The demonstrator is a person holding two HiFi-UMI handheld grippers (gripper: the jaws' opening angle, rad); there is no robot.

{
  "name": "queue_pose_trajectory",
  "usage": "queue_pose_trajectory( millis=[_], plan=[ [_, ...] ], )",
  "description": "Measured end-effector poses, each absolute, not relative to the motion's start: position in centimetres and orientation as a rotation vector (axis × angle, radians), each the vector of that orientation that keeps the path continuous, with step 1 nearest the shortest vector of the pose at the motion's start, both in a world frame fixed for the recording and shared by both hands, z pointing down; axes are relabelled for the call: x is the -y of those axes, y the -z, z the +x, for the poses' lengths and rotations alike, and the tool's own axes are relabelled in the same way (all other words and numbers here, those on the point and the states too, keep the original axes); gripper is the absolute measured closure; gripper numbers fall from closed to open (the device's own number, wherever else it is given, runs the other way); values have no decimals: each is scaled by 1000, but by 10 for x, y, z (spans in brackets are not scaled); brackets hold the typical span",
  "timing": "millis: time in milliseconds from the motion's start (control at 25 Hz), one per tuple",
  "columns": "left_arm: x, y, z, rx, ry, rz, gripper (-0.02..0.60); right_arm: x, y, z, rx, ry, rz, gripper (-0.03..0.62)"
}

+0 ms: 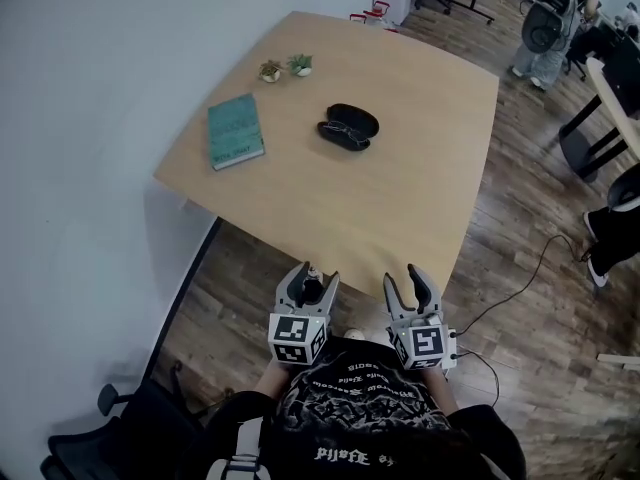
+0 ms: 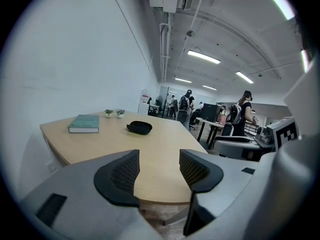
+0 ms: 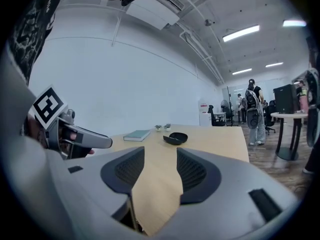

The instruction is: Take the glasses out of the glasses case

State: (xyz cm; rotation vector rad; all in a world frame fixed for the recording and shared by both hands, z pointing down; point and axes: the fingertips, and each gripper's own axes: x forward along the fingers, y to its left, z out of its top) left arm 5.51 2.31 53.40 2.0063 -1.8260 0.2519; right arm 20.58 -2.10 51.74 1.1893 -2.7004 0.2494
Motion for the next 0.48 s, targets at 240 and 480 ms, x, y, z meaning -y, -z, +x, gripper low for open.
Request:
queue_pose_trajectory(
  millis=[240,480],
  plan=[
    [30,-543,19,1758,-278,2044,327,67,-519,170,2662,-280,1248,381],
    [92,-539,-18,1682,-301,2128,326,116,-516,129,2610,-254,1292,381]
  ],
)
